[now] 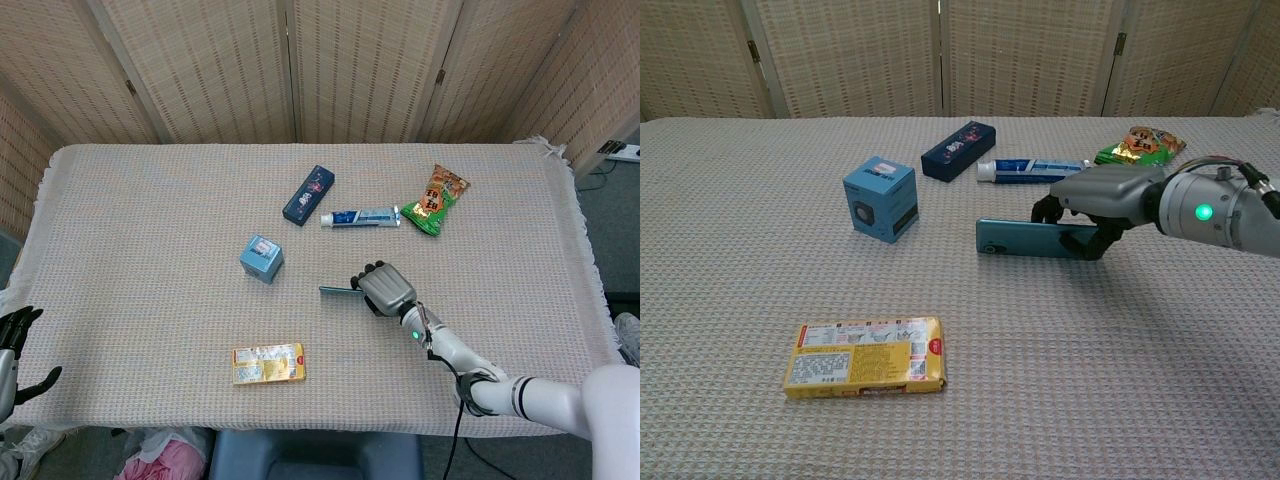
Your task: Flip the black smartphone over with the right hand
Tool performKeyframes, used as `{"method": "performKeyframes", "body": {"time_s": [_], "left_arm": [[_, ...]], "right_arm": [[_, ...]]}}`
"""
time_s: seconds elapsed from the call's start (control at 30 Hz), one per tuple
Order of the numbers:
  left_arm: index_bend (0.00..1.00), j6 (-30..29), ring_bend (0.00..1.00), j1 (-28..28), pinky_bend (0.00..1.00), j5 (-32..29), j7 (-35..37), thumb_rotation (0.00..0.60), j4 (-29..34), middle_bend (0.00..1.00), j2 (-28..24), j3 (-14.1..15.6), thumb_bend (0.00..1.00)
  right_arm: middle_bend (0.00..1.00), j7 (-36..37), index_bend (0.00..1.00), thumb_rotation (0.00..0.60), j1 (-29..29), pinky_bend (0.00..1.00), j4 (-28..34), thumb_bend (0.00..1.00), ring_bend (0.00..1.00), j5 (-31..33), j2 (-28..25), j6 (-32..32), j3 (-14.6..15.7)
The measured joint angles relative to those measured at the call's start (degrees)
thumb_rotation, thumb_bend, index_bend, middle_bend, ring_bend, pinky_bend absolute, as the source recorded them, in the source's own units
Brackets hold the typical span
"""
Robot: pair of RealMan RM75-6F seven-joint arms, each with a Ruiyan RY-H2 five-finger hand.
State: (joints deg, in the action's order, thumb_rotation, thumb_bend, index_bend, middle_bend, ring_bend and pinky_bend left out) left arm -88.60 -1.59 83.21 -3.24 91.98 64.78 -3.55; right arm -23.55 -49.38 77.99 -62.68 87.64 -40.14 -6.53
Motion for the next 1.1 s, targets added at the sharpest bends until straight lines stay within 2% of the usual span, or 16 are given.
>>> {"method": "performKeyframes", "body": {"time_s": [0.17, 0.33, 0.47, 0.6, 0.7, 0.93, 1.1], "left_arm": [[0.16, 0.12, 0.14, -0.19, 0.19, 0.25, -0.30, 0.600, 0.29, 0.15, 0.02, -0.01, 0.21], [0.16, -0.03, 0.14, -0.11, 0.19, 0.22, -0.54, 0.600, 0.56, 0.15, -0.13, -0.05, 0.21], [0.16, -0.02, 0.14, -0.03, 0.19, 0.07, -0.59, 0.600, 0.60, 0.15, -0.22, -0.05, 0.21], [0.16, 0.06, 0.14, -0.15, 0.19, 0.18, -0.44, 0.600, 0.47, 0.15, -0.10, -0.09, 0.21], [0.16, 0.19, 0.14, -0.31, 0.19, 0.21, -0.32, 0.600, 0.28, 0.15, 0.04, -0.19, 0.21], [0.16, 0.48, 0.14, -0.93, 0.19, 0.82, -0.48, 0.600, 0.38, 0.15, 0.35, -0.36, 0.21], [0.16, 0.64, 0.14, -1.55, 0.19, 1.53, -1.29, 0.600, 1.10, 0.15, 0.55, -0.48, 0.21]], "right_arm": [[0.41, -3.17, 0.47, 0.600, -0.04, 0.25, 1.87, 0.59, 0.26, 4.28, -1.57, -0.84, 0.49], [0.39, -5.07, 0.47, 0.600, -0.80, 0.25, -0.96, 0.59, 0.26, 7.97, -0.23, -2.13, 0.05], [0.36, -5.13, 0.47, 0.600, -0.88, 0.25, -1.67, 0.58, 0.26, 7.93, 0.17, -4.08, -0.36], [0.34, -4.39, 0.47, 0.600, 0.31, 0.25, 0.76, 0.56, 0.26, 6.47, -1.89, -7.03, -0.45], [0.32, -3.86, 0.42, 0.600, 2.06, 0.25, 3.94, 0.52, 0.25, 5.02, -4.78, -10.08, -0.13], [0.25, -1.68, 0.25, 0.600, 9.31, 0.25, 13.17, 0.24, 0.20, -0.58, -13.58, -20.66, 2.03], [0.20, 1.18, 0.19, 0.600, 16.41, 0.25, 18.58, 0.21, 0.16, -7.13, -19.80, -29.88, 4.77]]}}
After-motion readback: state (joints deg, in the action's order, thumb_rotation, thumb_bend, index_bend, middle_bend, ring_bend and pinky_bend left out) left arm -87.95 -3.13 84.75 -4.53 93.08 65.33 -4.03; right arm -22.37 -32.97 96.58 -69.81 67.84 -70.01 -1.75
